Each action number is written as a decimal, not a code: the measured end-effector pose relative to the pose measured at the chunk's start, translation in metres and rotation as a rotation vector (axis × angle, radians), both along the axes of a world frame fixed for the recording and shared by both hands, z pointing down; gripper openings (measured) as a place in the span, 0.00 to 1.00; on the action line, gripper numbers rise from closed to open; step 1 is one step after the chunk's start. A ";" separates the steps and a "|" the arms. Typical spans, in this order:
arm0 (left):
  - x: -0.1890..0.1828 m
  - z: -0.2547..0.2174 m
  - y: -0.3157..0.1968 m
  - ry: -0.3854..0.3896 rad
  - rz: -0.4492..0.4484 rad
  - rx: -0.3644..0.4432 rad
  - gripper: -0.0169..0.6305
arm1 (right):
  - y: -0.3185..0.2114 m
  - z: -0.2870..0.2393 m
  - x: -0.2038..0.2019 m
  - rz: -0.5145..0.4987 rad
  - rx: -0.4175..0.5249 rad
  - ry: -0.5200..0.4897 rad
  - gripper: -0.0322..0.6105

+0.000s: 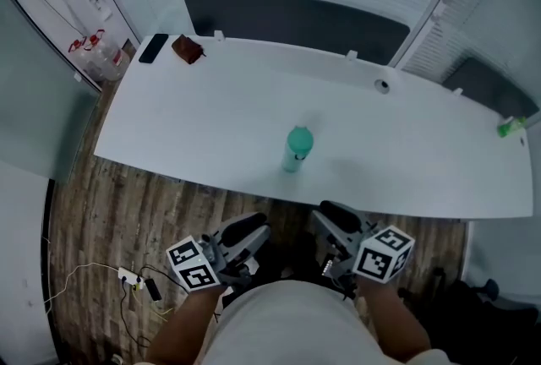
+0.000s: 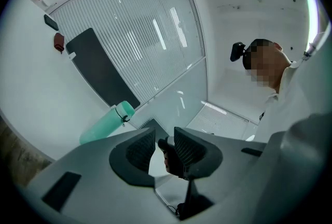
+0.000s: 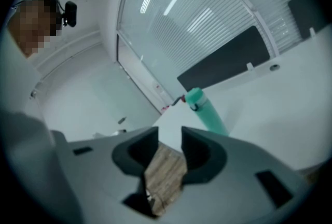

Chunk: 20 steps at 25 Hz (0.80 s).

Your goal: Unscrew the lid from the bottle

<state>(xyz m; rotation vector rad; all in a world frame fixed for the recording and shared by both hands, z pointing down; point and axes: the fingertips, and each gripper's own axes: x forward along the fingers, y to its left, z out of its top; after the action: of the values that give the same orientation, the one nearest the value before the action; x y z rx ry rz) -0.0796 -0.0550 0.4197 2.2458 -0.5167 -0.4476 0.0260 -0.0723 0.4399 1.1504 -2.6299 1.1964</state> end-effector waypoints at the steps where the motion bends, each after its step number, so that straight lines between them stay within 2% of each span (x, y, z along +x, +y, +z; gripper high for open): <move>1: 0.002 0.000 -0.001 0.000 -0.002 -0.004 0.20 | -0.001 0.001 0.002 -0.001 -0.003 -0.001 0.25; 9: 0.018 0.007 -0.012 -0.024 0.003 -0.013 0.20 | -0.010 0.005 0.016 -0.007 -0.015 0.013 0.26; 12: 0.022 0.012 -0.022 -0.095 -0.002 0.020 0.20 | -0.020 0.004 0.020 -0.007 0.005 0.044 0.26; 20: 0.038 0.037 -0.076 -0.316 -0.013 0.159 0.32 | -0.079 -0.001 0.011 -0.038 0.126 0.163 0.26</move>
<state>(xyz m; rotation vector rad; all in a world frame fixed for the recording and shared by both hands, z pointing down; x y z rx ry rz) -0.0415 -0.1312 0.4567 2.4838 -0.6769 -0.1424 0.0369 -0.1517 0.4387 1.1571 -2.6224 0.9002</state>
